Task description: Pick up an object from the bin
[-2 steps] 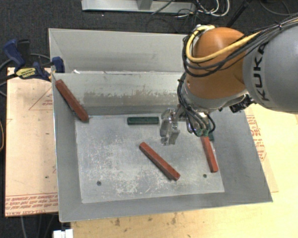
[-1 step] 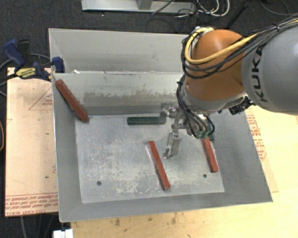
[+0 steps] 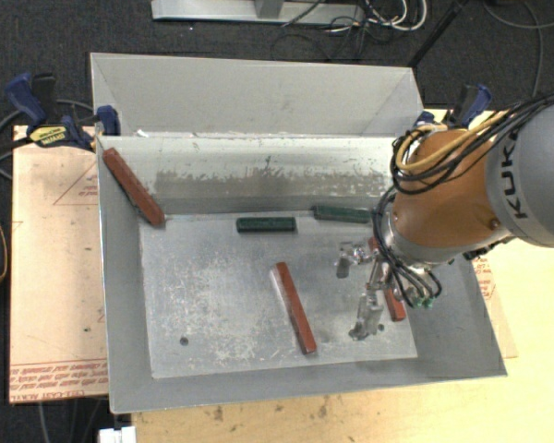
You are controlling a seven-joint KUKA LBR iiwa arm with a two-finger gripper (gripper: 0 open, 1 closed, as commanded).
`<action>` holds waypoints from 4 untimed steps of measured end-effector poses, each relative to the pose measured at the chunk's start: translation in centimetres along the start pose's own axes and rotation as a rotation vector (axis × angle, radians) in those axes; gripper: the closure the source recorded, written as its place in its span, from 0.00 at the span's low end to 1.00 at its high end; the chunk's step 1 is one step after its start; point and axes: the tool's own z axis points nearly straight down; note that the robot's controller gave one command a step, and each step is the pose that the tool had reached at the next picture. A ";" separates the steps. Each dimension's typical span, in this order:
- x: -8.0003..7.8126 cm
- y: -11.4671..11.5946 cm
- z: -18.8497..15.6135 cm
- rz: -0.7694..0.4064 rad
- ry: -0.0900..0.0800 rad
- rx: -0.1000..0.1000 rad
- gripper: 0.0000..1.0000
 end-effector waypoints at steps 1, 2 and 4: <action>-6.4 -7.6 5.3 -0.001 -0.011 0.000 0.00; -1.6 -10.4 2.8 0.130 -0.009 -0.003 0.00; -0.9 -11.7 6.0 -0.184 -0.013 -0.003 0.00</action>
Offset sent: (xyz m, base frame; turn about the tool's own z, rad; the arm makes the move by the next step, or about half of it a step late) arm 0.0634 -0.0712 -0.0499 -0.0090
